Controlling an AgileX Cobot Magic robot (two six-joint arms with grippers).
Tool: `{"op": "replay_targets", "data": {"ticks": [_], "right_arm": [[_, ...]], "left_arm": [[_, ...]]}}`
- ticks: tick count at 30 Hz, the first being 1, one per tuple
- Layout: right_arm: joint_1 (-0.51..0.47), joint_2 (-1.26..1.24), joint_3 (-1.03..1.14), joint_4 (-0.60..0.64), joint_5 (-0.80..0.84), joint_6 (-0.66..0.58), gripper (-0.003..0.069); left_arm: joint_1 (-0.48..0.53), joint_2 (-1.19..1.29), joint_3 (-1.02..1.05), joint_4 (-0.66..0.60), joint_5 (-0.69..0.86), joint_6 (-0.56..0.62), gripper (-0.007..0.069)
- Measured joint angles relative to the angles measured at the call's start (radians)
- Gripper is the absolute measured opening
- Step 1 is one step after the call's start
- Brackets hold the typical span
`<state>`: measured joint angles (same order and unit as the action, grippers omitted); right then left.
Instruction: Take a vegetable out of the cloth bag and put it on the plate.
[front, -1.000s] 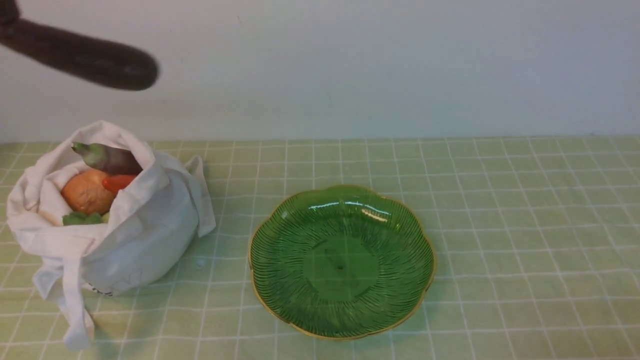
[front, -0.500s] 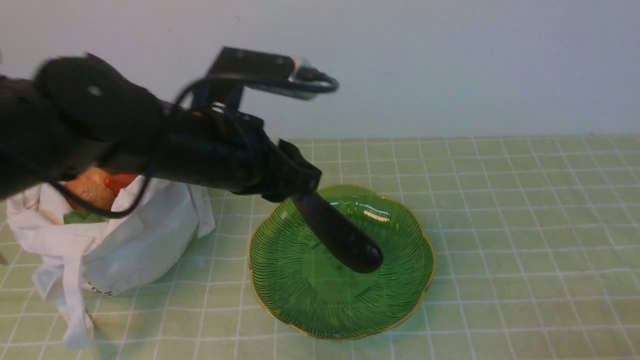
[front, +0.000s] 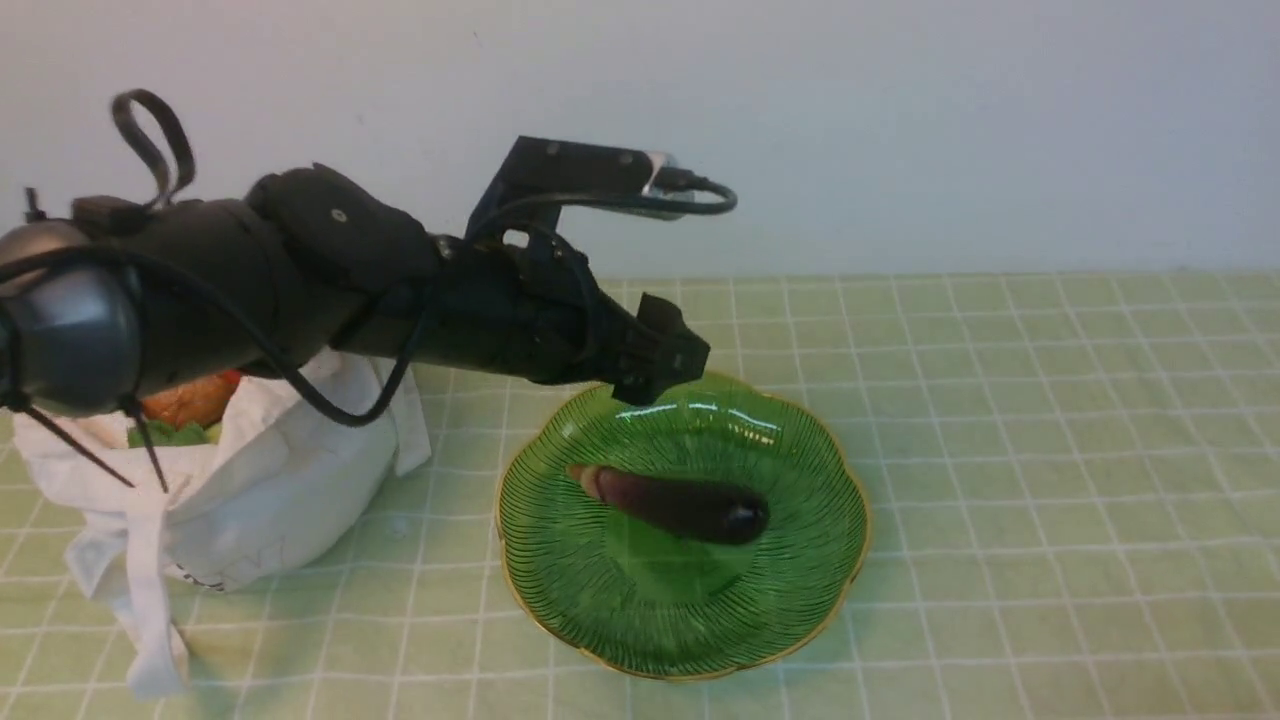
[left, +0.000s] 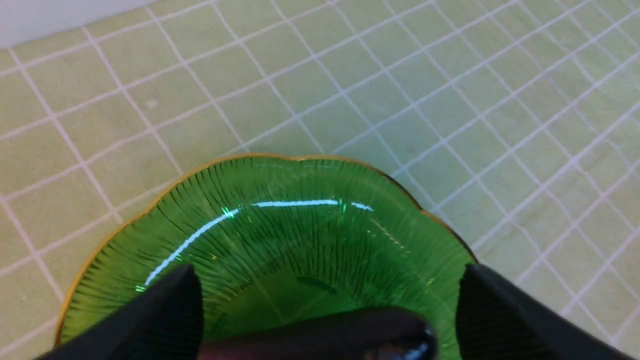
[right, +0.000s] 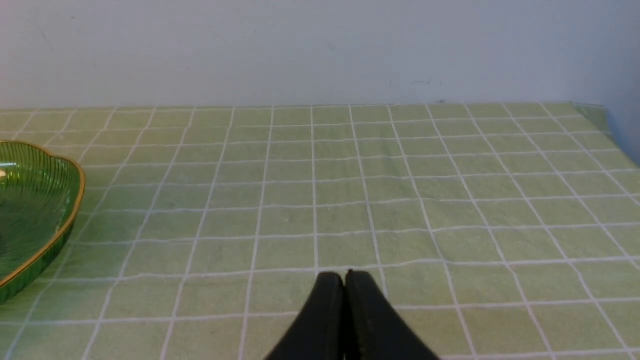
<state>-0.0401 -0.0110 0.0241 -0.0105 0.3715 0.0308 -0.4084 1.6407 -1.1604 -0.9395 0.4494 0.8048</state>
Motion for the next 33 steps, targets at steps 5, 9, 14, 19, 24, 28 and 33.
{"op": "replay_targets", "data": {"ticks": [5, 9, 14, 19, 24, 28, 33], "right_arm": [[0.000, 0.000, 0.000, 0.000, 0.000, 0.000, -0.0016], [0.000, 0.000, 0.000, 0.000, 0.000, 0.000, -0.0016], [0.000, 0.000, 0.000, 0.000, 0.000, 0.000, -0.0016], [0.000, 0.000, 0.000, 0.000, 0.000, 0.000, -0.0016], [0.000, 0.000, 0.000, 0.000, 0.000, 0.000, -0.0016], [0.000, 0.000, 0.000, 0.000, 0.000, 0.000, -0.0016], [0.000, 0.000, 0.000, 0.000, 0.000, 0.000, -0.0016]], "left_arm": [[0.057, -0.197, 0.000, 0.211, 0.180, -0.159, 0.0479], [0.070, -0.352, 0.000, 0.451, 0.289, -0.367, 0.0177], [0.070, -0.597, 0.031, 0.644, 0.390, -0.622, 0.0001], [0.070, -0.760, 0.104, 0.661, 0.448, -0.655, -0.0005], [0.070, -0.880, 0.123, 0.665, 0.548, -0.656, -0.0005], [0.070, -0.976, 0.123, 0.690, 0.552, -0.639, -0.0005], [0.070, -1.084, 0.125, 0.742, 0.566, -0.636, -0.0005]]}}
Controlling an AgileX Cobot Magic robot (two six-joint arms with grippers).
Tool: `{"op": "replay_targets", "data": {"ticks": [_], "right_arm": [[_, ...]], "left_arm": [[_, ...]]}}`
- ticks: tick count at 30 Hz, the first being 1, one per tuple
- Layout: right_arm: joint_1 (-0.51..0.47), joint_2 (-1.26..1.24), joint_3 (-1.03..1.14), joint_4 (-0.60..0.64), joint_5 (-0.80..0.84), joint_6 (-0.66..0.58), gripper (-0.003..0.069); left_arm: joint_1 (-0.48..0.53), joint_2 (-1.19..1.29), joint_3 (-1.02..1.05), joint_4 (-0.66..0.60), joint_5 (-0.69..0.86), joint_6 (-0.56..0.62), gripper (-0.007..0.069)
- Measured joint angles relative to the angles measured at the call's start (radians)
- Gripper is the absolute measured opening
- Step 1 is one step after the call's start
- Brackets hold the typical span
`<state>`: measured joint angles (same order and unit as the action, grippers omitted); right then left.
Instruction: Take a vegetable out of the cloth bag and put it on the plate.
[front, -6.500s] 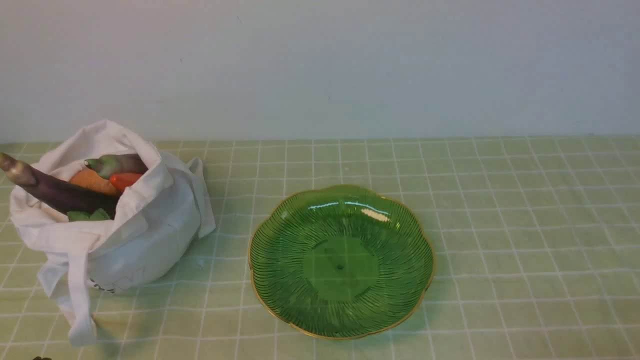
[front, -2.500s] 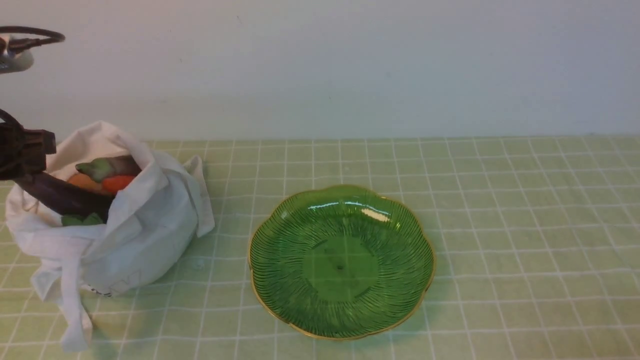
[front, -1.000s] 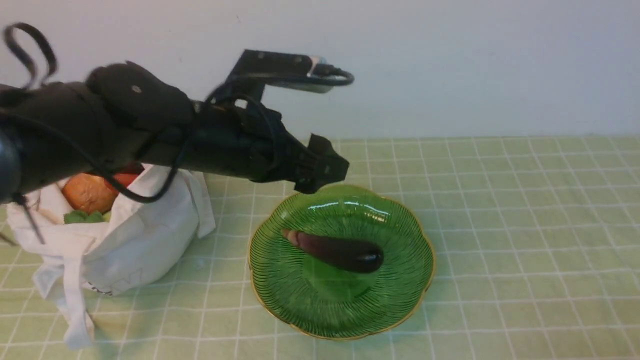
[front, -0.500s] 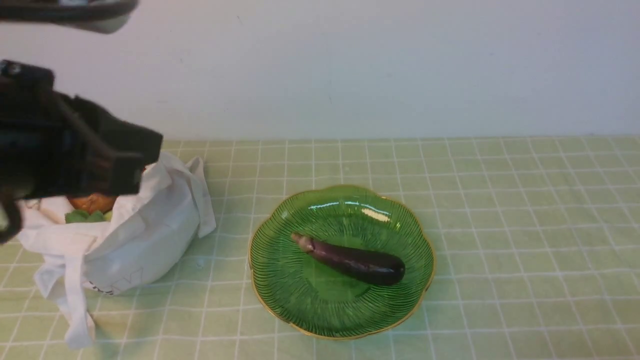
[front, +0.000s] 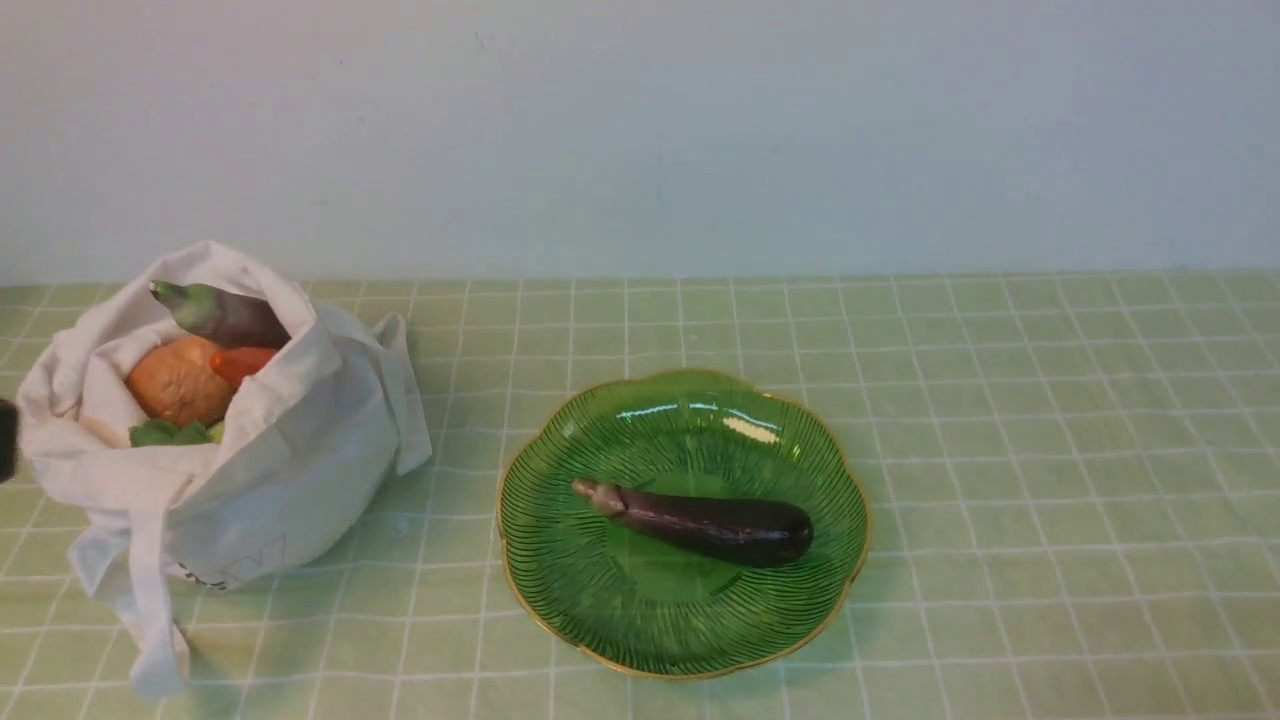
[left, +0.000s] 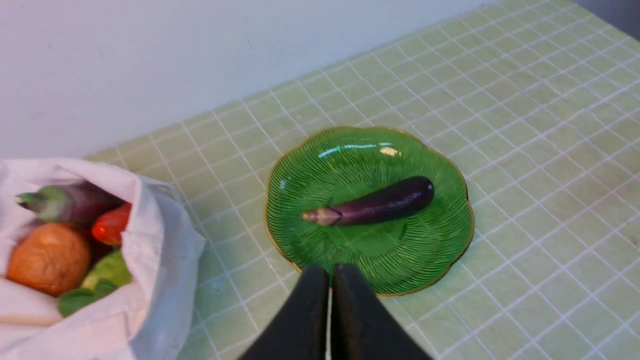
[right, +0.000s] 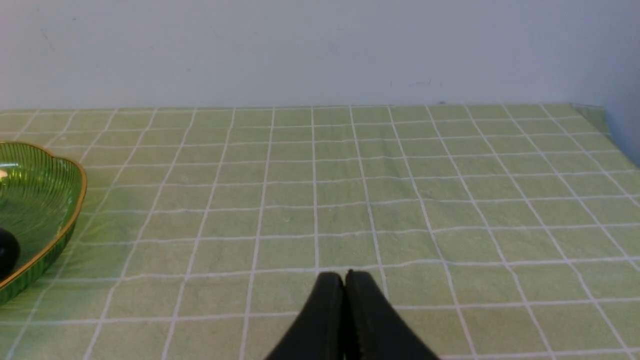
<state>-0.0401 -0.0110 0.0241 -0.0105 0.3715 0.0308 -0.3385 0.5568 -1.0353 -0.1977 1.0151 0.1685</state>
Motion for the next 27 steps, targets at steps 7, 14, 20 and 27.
{"op": "replay_targets", "data": {"ticks": [7, 14, 20, 27], "right_arm": [[0.000, 0.000, 0.000, 0.000, 0.000, 0.000, -0.0016], [0.000, 0.000, 0.000, 0.000, 0.000, 0.000, -0.0016], [0.000, 0.000, 0.000, 0.000, 0.001, 0.000, -0.0016], [0.000, 0.000, 0.000, 0.000, 0.001, 0.000, -0.0016]], "left_arm": [[0.031, -0.180, 0.243, 0.127, -0.287, -0.040, -0.0005], [0.243, -0.508, 0.831, 0.157, -0.665, -0.045, -0.0005], [0.311, -0.567, 1.056, 0.123, -0.704, -0.043, -0.0005], [0.311, -0.567, 1.064, 0.126, -0.645, -0.042, -0.0005]]}}
